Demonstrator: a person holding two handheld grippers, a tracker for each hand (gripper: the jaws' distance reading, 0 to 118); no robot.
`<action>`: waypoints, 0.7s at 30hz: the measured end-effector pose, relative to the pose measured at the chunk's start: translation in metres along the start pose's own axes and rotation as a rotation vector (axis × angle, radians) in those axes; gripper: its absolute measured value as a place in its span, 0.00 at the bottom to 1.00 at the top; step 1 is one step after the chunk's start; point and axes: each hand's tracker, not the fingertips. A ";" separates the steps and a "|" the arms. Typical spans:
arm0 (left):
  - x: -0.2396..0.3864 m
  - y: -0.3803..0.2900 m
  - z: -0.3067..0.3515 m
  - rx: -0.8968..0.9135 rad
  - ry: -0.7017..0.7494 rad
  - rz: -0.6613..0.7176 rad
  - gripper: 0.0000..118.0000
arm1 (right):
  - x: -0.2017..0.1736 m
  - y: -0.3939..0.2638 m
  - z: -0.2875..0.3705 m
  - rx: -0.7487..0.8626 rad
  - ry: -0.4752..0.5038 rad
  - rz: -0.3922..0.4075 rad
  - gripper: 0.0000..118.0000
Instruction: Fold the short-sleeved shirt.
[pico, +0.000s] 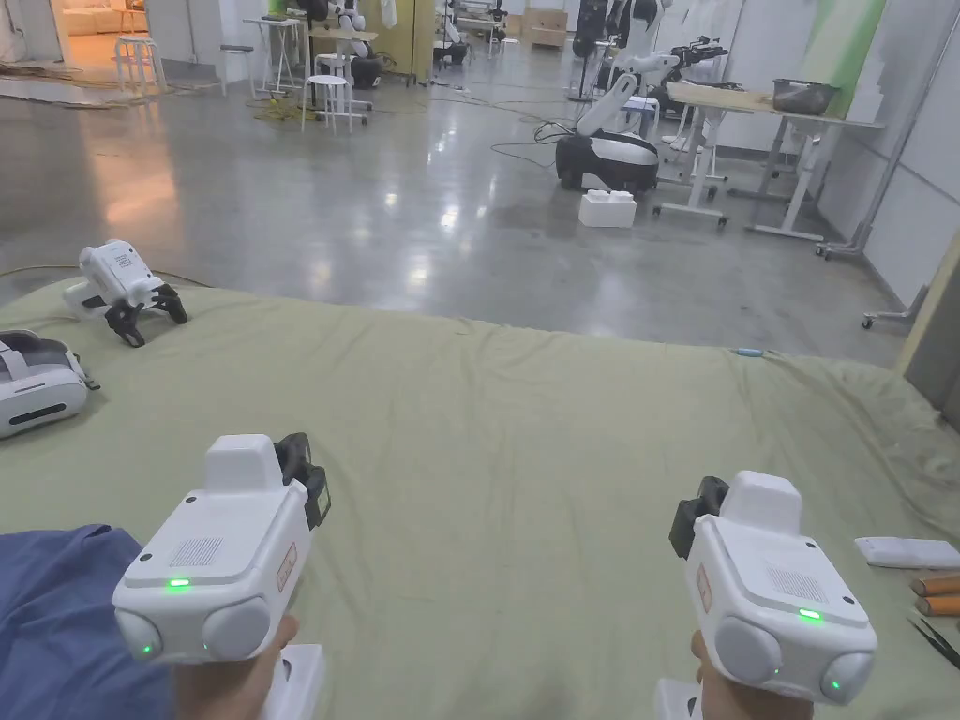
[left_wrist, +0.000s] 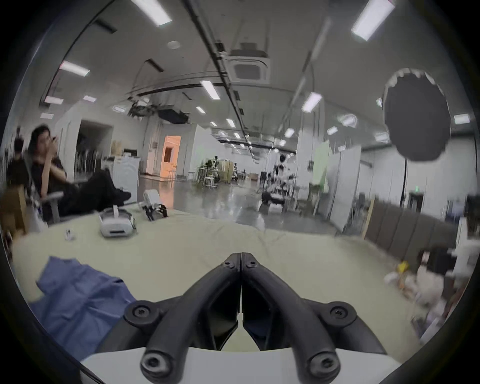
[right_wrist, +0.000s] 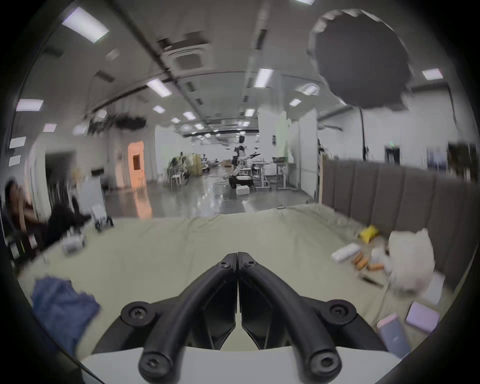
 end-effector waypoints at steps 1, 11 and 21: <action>-0.001 0.000 0.001 0.015 -0.003 0.018 0.00 | 0.000 -0.001 0.001 0.008 0.000 0.001 0.00; 0.002 0.017 0.007 0.029 -0.013 -0.112 0.00 | -0.019 0.000 0.017 0.041 0.011 0.153 0.00; -0.101 0.023 0.029 -0.253 0.188 -0.132 0.00 | -0.043 -0.018 0.004 -0.023 0.078 0.213 0.00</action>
